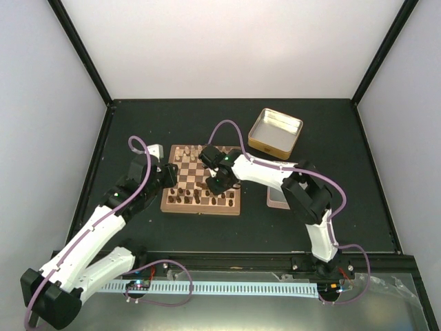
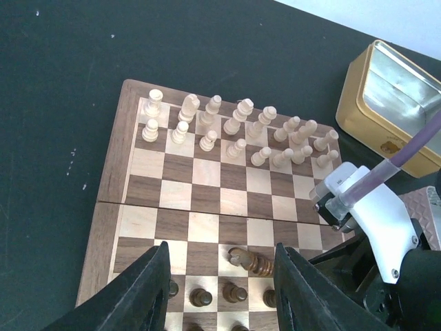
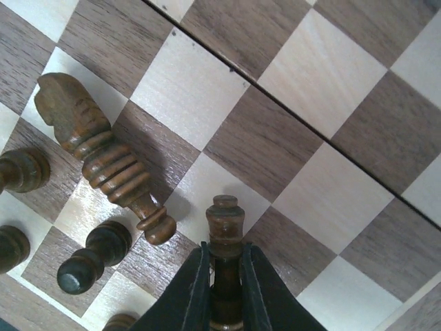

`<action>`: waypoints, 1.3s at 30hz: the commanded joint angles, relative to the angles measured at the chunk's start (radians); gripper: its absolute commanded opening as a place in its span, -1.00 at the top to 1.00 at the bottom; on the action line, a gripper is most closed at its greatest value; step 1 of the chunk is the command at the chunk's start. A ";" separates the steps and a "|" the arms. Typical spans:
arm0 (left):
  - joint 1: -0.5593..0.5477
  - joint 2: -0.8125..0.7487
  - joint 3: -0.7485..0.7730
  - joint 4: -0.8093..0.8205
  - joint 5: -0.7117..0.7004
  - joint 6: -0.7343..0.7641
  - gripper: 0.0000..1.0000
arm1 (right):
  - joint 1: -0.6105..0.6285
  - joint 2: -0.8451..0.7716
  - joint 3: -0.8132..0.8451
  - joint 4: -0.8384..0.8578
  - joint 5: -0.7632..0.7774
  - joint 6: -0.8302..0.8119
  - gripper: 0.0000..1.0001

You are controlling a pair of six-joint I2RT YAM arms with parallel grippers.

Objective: Set up the chess pieces on the board
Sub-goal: Place the chess piece on the chessboard, then pick up the chess piece from the chessboard.

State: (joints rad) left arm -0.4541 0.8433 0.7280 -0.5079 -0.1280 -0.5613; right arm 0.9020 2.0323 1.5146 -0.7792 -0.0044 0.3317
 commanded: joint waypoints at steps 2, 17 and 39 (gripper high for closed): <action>0.010 -0.018 -0.007 0.016 0.011 -0.004 0.14 | 0.004 0.032 0.024 0.009 0.055 -0.020 0.85; 0.012 -0.015 -0.006 0.014 0.021 -0.005 0.14 | 0.003 0.020 0.021 0.013 0.084 -0.007 0.35; 0.015 -0.018 0.000 0.024 0.058 -0.021 0.11 | 0.007 0.000 -0.025 0.060 0.127 -0.036 0.88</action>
State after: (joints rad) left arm -0.4461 0.8433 0.7223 -0.5072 -0.0917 -0.5713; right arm 0.9035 2.0537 1.5303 -0.7631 0.0780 0.3161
